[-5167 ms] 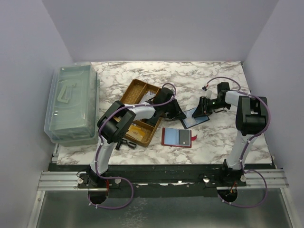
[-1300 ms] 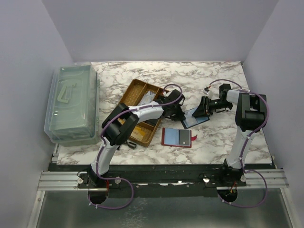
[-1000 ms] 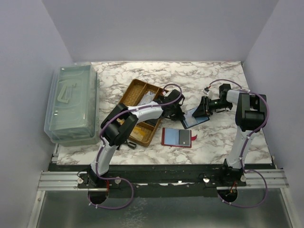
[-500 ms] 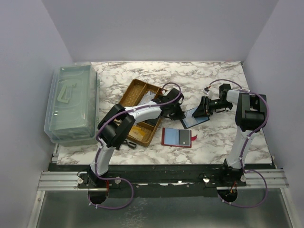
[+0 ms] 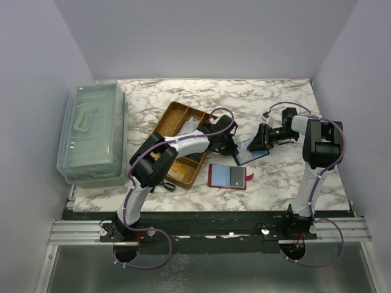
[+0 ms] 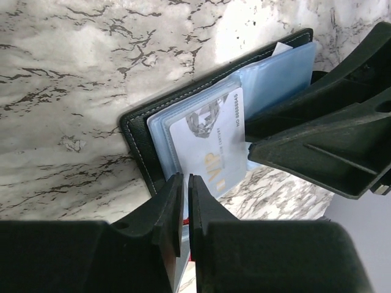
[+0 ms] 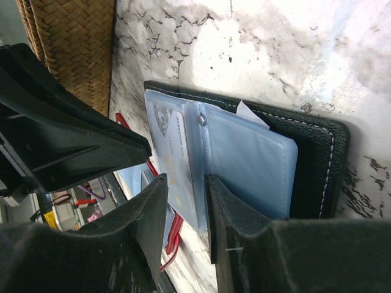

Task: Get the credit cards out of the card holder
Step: Remove the credit card from the card holder, then place the credit card in the storage box.

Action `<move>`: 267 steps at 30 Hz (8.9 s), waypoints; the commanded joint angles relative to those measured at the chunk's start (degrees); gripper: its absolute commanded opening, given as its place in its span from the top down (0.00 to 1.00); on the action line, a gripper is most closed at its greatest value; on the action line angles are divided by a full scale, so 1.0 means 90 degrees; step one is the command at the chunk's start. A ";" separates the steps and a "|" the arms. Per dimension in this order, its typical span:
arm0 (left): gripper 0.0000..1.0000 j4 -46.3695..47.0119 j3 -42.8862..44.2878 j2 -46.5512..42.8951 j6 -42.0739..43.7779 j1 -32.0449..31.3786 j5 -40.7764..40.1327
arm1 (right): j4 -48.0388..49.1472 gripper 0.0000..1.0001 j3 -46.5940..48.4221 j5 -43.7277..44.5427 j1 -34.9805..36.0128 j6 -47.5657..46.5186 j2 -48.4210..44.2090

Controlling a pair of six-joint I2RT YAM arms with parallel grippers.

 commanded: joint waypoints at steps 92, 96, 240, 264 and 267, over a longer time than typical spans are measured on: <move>0.61 -0.4301 0.3909 0.3018 0.0565 -0.0168 0.0314 | 0.0162 0.62 -0.0034 0.0547 -0.0034 -0.0179 0.0075; 0.61 -0.4206 0.3886 0.3023 0.0666 -0.0156 0.0421 | 0.0193 0.62 -0.0056 0.0492 -0.0033 -0.0144 0.0057; 1.00 -0.3666 -0.0645 -0.2838 0.7361 0.3359 0.3320 | -0.1138 0.34 0.0174 -0.2395 -0.0210 -0.1613 -0.2043; 0.76 -0.5537 0.2386 0.0106 0.8974 0.3518 0.2152 | -0.1045 0.34 -0.0095 -0.2200 -0.0210 -0.1645 -0.2220; 0.71 -0.5458 0.2519 0.0096 0.8710 0.3518 0.1888 | -0.1051 0.33 -0.0085 -0.2178 -0.0210 -0.1647 -0.2223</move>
